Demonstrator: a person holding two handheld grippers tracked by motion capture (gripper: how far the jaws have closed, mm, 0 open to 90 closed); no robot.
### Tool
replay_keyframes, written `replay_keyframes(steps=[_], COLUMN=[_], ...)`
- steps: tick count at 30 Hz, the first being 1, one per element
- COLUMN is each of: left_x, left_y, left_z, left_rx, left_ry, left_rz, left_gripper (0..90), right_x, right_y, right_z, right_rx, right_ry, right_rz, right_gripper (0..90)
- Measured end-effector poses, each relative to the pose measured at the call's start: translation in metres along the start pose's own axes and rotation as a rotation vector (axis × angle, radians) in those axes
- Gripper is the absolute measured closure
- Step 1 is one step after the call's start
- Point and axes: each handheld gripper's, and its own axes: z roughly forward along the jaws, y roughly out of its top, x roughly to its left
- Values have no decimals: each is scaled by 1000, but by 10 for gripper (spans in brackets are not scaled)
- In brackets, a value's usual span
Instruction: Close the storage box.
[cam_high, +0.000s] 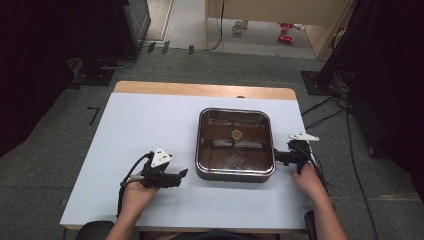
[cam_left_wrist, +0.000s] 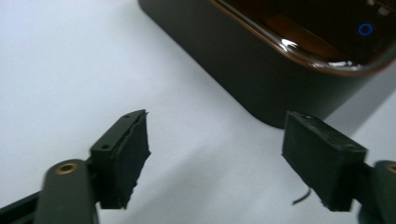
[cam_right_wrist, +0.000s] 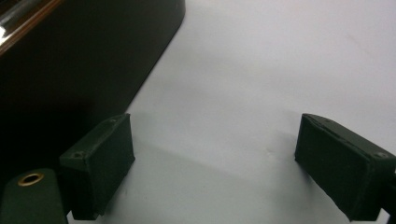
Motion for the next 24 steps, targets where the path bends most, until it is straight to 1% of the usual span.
replay_keyframes(steps=[2, 3, 4, 7, 9, 10, 11, 12, 13, 14, 16, 17, 18, 20, 22, 24], left_x=[1, 2, 3, 6, 6, 5, 4, 3, 1, 0, -2, -2, -3, -4, -4, -3], left_y=[-4, -7, -9, -12, -12, -12, -11, -11, -10, -10, -10, -10, -10, -10, -10, -10], left_z=[3, 5, 7, 15, 21, 24, 27, 29, 31, 32, 32, 32, 33, 33, 33, 33], left_rx=[-24, -30, -30, -5, -8, -2, 25, 41, 61, 71, 68, 71, 74, 76, 77, 80], left_ry=[14, 16, 16, 28, 27, 22, 27, 35, 36, 42, 45, 34, 27, 34, 38, 44], left_rz=[15, 13, 12, -5, -19, -26, -19, -12, 8, 20, 38, 22, 24, 32, 32, 25], left_gripper=[196, 196, 197, 202, 206, 211, 218, 229, 228, 229, 233, 252, 246, 229, 226, 199], right_x=[0, 0, 0, 0, 0, 0, 0, 0, 0, 0, 0, 0, 0, 0, 0, 0], right_y=[0, 0, 0, 0, 0, 0, 0, 0, 0, 0, 0, 0, 0, 0, 0, 0], right_z=[0, 0, 0, 0, 0, 0, 0, 0, 0, 0, 0, 0, 0, 0, 0, 0], right_rx=[0, 0, 0, 0, 0, 0, 0, 0, 0, 0, 0, 0, 0, -1, -1, 0], right_ry=[0, 0, 0, 0, 0, 0, 0, 0, 0, 0, 1, 1, 1, 0, 0, 0], right_rz=[0, 0, 0, 0, 0, 0, 0, 0, 0, 0, 0, 0, 0, 0, 0, 0], right_gripper=[111, 111, 111, 111, 111, 111, 111, 111, 111, 111, 111, 111, 111, 111, 111, 111])
